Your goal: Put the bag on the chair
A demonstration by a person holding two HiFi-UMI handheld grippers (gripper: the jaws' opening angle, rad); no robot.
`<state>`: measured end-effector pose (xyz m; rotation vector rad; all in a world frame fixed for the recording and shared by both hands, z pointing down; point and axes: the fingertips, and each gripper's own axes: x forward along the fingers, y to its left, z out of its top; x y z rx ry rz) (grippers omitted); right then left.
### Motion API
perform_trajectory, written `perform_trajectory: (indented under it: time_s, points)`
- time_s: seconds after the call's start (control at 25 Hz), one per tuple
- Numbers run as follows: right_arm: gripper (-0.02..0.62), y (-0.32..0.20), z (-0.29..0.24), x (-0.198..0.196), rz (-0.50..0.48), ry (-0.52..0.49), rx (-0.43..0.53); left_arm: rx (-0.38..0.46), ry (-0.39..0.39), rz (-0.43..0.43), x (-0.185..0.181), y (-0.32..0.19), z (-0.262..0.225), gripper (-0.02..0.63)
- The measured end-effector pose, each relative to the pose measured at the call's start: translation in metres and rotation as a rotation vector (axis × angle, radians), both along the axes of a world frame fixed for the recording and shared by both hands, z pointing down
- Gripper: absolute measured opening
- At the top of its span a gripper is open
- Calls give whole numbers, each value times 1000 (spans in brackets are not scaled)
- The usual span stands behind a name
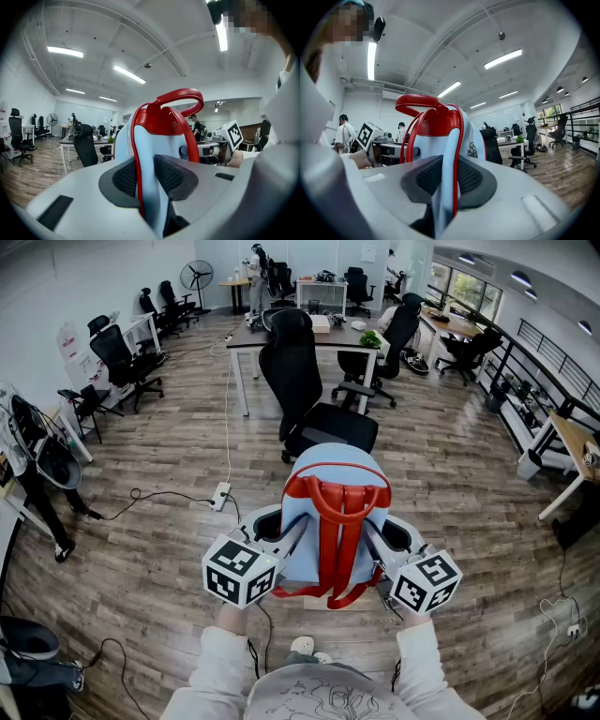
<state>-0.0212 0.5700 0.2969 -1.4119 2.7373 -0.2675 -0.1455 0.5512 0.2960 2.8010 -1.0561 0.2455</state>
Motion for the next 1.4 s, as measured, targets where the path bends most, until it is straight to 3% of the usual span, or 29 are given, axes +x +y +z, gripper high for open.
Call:
perform_trajectory:
  time_s: [0.64, 1.4]
  points:
    - [81, -11, 3, -13, 11, 0, -5, 0, 9, 13, -13, -13, 4, 104]
    - [84, -60, 17, -28, 49, 5, -37, -24, 11, 43, -28, -64, 18, 104]
